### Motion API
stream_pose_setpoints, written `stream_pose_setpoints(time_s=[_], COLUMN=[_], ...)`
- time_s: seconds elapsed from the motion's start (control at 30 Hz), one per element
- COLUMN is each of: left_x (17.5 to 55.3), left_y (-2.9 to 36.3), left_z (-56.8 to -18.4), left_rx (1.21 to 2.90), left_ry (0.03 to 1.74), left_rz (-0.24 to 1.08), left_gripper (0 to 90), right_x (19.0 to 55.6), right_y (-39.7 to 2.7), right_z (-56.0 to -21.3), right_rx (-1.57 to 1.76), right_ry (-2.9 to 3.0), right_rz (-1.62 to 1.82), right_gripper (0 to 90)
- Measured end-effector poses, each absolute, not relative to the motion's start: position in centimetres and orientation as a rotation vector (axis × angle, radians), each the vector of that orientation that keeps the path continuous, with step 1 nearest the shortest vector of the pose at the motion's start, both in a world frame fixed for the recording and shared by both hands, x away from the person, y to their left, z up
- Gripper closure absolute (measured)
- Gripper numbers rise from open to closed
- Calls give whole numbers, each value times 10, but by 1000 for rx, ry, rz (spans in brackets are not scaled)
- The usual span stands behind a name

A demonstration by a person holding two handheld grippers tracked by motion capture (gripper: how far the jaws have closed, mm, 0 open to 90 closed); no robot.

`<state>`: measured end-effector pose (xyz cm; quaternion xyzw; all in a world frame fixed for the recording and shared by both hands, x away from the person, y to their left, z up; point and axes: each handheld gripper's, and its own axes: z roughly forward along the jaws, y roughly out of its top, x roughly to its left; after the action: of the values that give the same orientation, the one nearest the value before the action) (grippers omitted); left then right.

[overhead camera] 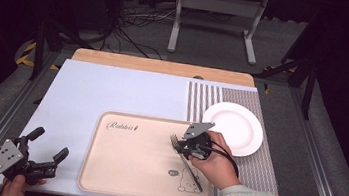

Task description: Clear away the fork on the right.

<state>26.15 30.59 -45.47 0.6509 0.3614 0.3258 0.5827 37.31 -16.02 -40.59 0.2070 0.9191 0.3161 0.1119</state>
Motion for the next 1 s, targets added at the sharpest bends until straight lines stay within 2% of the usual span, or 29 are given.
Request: stream_pose_setpoints(time_s=[0.13, 0.53, 1.0], left_x=[262, 261, 262], left_y=[306, 306, 306], left_z=[-455, -455, -455], left_rx=[1522, 1522, 1526], left_ry=[843, 844, 846], left_rz=[760, 759, 758], left_gripper=[10, 10, 10], right_x=[376, 381, 384], right_y=[-159, -152, -156], right_z=[-415, -433, -434], right_rx=[647, 656, 667], right_ry=[2746, 2797, 2788], right_rz=[902, 827, 797], right_gripper=[900, 900, 900])
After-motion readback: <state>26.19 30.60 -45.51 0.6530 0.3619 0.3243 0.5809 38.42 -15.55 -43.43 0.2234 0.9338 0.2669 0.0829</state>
